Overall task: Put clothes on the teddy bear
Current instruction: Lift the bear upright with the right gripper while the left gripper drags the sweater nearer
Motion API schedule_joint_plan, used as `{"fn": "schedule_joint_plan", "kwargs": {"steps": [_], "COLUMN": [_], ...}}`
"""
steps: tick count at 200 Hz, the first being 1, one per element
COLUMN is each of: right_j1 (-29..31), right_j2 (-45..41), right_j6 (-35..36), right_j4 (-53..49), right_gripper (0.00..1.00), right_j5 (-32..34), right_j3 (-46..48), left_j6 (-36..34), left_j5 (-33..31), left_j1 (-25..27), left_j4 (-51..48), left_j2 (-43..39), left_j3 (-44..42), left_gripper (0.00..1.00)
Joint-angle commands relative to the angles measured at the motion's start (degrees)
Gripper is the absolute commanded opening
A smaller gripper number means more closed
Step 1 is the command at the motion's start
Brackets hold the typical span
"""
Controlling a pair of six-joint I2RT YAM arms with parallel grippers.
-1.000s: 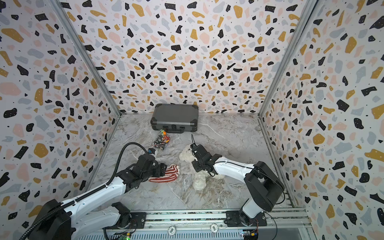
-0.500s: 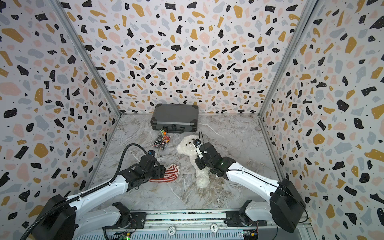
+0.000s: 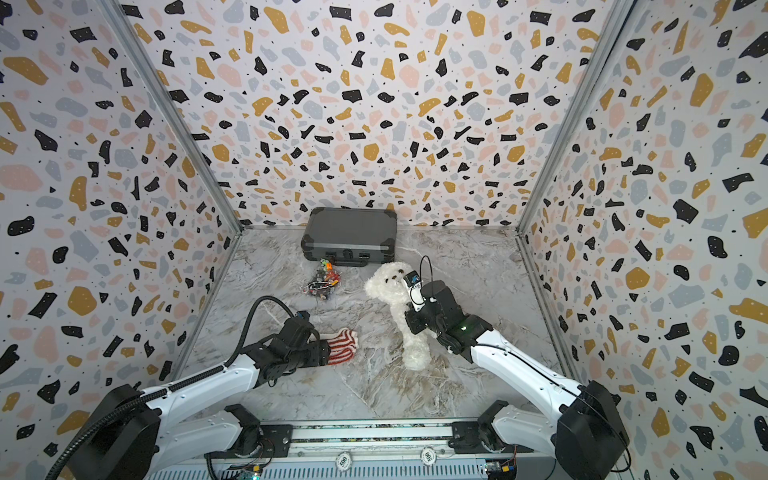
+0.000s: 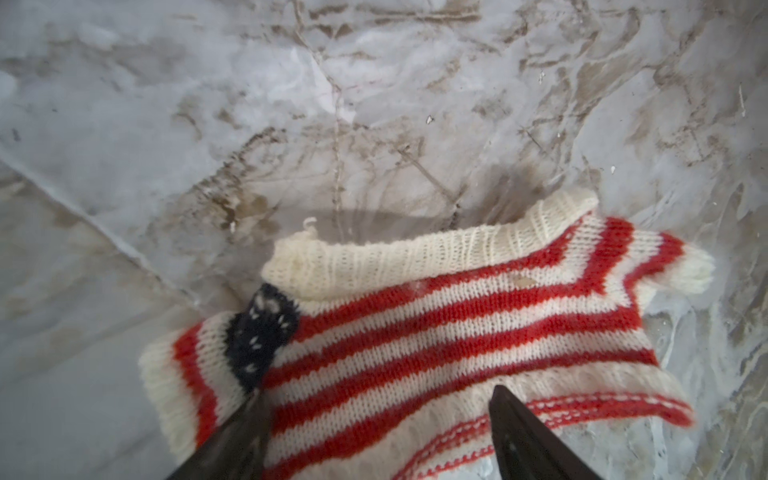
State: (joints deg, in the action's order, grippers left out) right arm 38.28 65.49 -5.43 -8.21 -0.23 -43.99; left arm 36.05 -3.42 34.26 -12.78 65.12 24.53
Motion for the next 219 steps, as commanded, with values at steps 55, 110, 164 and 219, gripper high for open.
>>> {"fn": "schedule_joint_plan", "kwargs": {"steps": [55,110,164,219], "right_j1": [-1.2,-2.0,-3.0,-8.9], "right_j2": [-0.5,-0.4,-2.5,-6.1], "right_j6": [1.0,1.3,0.8,-0.9], "right_j4": [1.5,1.4,0.9,1.0], "right_gripper": [0.0,0.0,0.0,0.0], "right_j5": [-2.2,-2.5,-1.7,-5.7], "right_j3": [0.3,0.5,2.6,5.4], "left_j6": [10.3,6.7,-4.0,-6.5], "left_j5": [11.0,4.7,7.5,15.1], "left_j1": [4.3,10.9,11.7,17.3], "left_j4": [5.2,-4.9,-9.3,-2.6], "left_j2": [-5.7,-3.0,3.6,14.8], "left_j3": [-5.5,2.2,12.9,17.2], "left_gripper": [0.83,0.82,0.77,0.7]}}
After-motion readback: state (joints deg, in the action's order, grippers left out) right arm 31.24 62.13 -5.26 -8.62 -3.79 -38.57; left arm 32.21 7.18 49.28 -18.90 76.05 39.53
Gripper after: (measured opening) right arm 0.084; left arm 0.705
